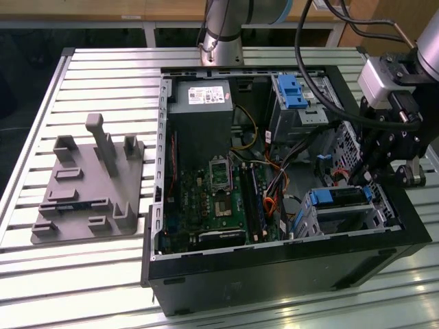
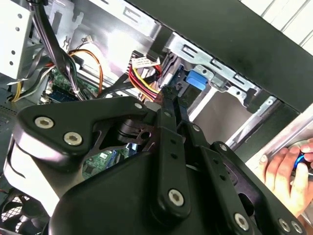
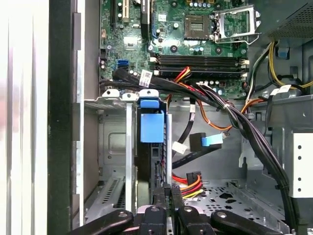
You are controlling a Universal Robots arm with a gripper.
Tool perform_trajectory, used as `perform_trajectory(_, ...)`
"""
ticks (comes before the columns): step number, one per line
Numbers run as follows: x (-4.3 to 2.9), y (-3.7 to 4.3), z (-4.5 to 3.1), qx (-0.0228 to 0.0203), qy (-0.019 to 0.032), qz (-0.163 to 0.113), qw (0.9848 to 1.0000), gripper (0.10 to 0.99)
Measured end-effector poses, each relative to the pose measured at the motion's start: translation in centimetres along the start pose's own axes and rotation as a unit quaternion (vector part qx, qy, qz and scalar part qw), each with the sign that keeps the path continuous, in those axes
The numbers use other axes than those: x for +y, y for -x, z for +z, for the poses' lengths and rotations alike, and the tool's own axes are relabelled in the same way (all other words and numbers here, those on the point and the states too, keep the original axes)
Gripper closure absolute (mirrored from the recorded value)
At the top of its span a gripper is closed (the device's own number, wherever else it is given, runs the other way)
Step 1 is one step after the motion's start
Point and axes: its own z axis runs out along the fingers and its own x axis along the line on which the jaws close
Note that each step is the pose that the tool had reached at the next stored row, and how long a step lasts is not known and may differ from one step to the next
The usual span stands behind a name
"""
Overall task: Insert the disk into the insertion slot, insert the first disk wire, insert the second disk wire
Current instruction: 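Insert the first disk wire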
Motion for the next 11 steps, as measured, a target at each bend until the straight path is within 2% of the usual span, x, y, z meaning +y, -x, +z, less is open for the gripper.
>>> perform_trajectory(11, 0.03, -0.11, 0.12, -0.0002, -0.0005, 0.01, 1.0, 0.925)
